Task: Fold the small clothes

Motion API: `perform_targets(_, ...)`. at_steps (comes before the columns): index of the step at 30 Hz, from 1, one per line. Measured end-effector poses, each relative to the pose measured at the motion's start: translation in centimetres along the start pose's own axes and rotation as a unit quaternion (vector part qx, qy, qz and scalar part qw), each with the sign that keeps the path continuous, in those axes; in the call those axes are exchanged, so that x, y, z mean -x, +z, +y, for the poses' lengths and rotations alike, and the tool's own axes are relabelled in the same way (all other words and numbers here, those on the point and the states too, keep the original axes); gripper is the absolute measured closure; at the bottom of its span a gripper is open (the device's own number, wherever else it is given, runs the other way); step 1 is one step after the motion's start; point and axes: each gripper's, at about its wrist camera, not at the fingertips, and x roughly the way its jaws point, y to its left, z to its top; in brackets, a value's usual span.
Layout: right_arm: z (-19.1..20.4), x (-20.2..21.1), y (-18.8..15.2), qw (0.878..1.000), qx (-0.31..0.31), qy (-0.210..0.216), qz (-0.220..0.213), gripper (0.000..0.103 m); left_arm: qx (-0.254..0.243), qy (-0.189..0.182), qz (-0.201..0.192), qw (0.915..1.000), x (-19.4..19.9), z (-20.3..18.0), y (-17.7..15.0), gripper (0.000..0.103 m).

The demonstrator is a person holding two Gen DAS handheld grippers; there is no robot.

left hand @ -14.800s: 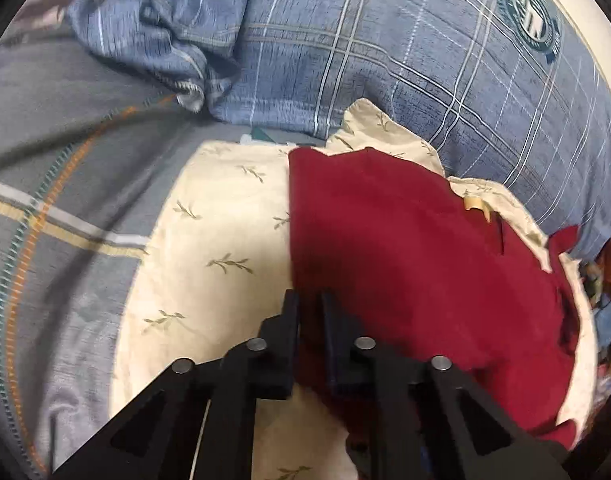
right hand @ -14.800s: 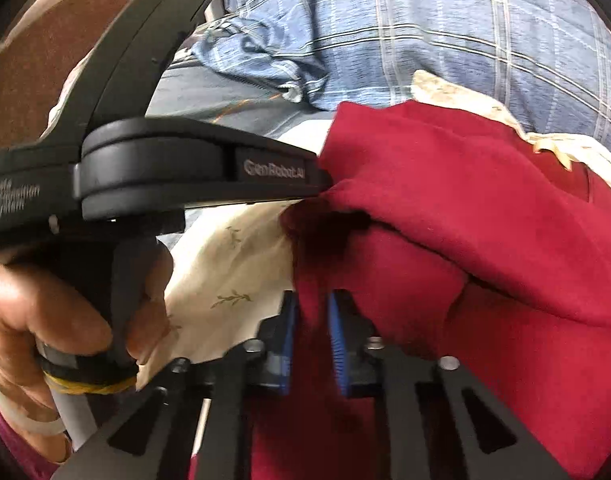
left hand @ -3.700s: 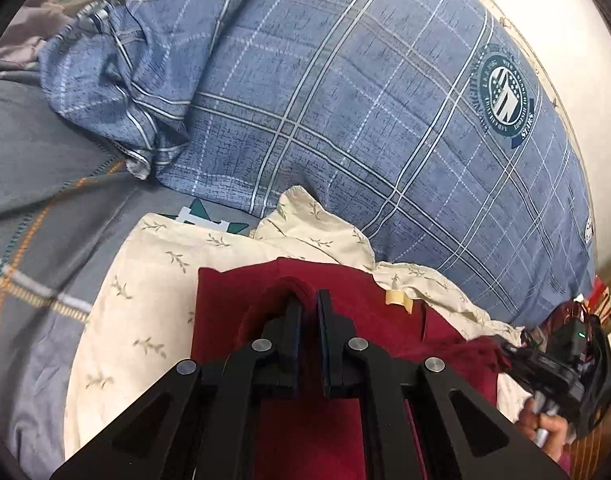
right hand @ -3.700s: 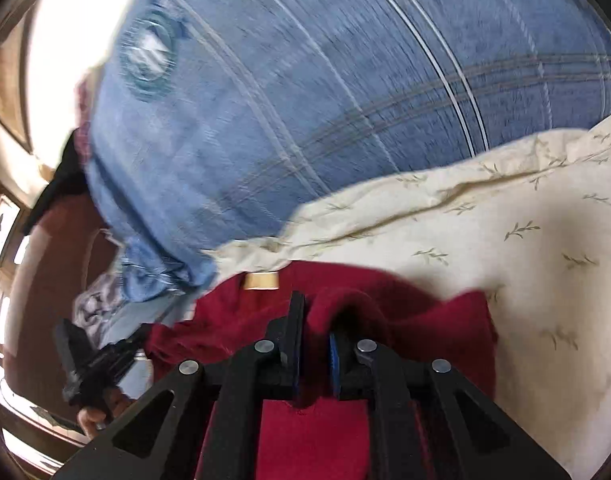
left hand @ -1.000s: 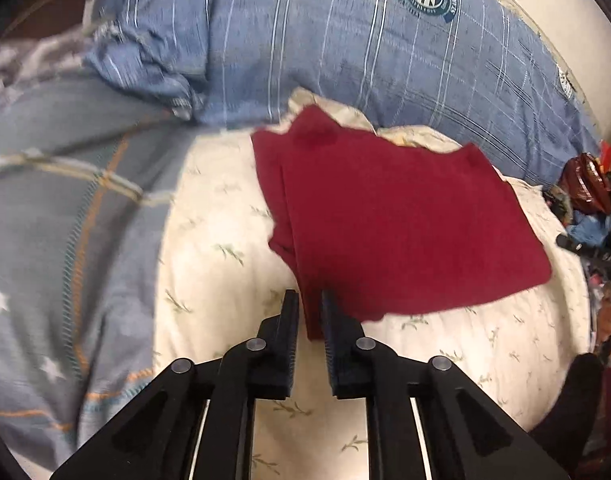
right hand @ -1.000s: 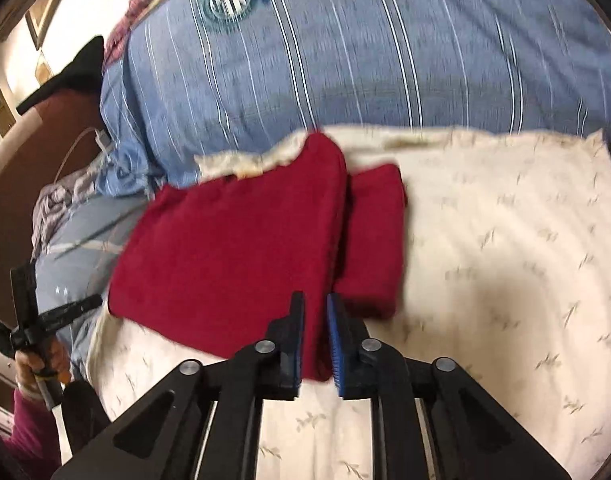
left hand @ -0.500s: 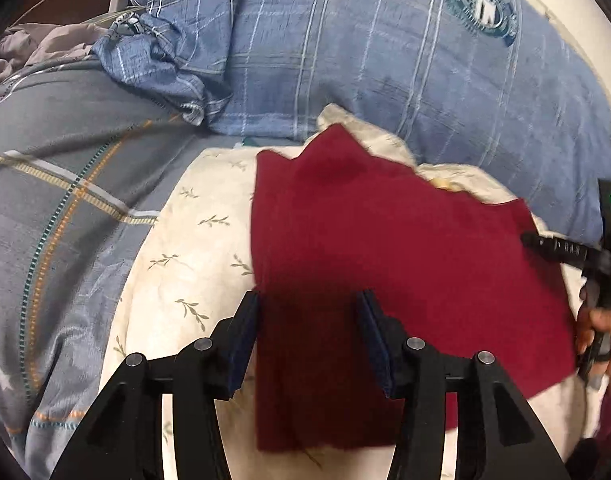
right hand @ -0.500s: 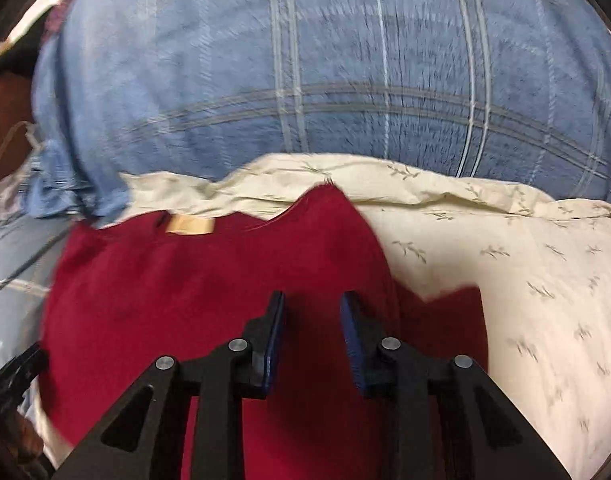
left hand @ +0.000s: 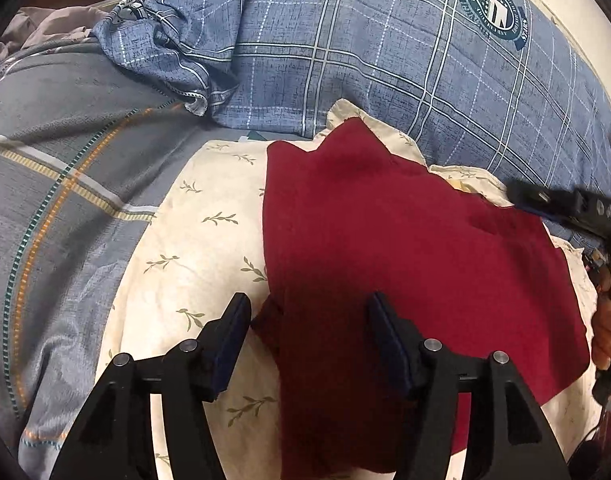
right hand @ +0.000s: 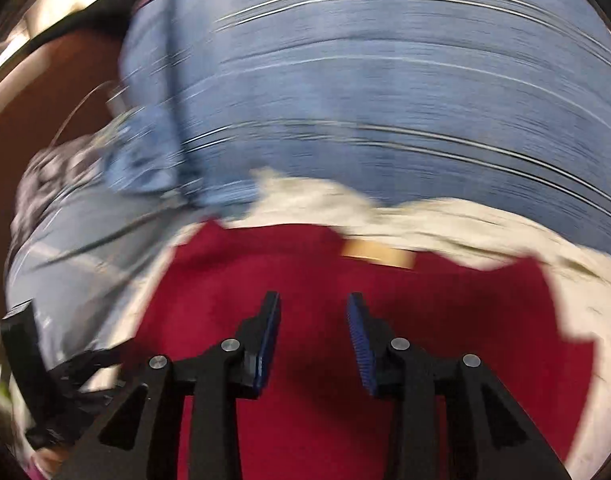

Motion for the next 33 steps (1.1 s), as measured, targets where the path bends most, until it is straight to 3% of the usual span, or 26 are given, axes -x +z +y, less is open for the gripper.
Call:
perform_targets(4,5.4,-4.3,1.7,0.998,0.065,0.015,0.019,0.068,0.005,-0.004,0.002,1.0000,-0.2,0.2,0.0,0.039)
perform_targets(8,8.0,-8.4,2.4,0.994,0.097,0.014,0.053,0.068,0.009,-0.010,0.007,0.9999,-0.6,0.5,0.1,0.037)
perform_targets(14,7.5,-13.4,3.0,0.995,0.065,0.010,0.077,0.068,0.016,-0.017,0.014,0.9996,-1.1,1.0,0.6,0.036)
perform_targets(18,7.4,-13.7,3.5,0.996,0.054,0.011,0.077,0.068,0.037,-0.036,0.018,0.9985,-0.7,2.1,0.6,0.036)
perform_targets(21,7.1,-12.8,4.1,0.995,0.019,0.028,0.098,0.054,0.049,-0.039,0.008,0.9980,0.3,3.1,0.4,0.036)
perform_targets(23,7.7,-11.7,4.2,0.994,0.011,0.050,0.100,0.033,0.057,-0.040,0.002,0.9976,0.9,3.7,0.3,0.036)
perform_targets(25,9.1,-11.4,4.0,0.992,0.027,0.062,0.110,0.025,0.063,-0.044,0.002,0.9971,1.1,4.1,0.3,0.036)
perform_targets(28,12.3,-12.9,3.5,0.987,0.074,0.029,0.143,0.022,0.062,-0.044,0.006,0.9971,0.9,4.2,0.1,0.036)
perform_targets(31,13.8,-14.1,3.1,0.983,0.118,-0.014,0.137,0.025,0.062,-0.045,0.010,0.9970,0.7,4.1,0.1,0.032)
perform_targets(33,14.0,-14.2,2.8,0.982,0.137,-0.044,0.124,0.053,0.063,-0.048,0.012,0.9968,0.5,4.0,0.2,0.029)
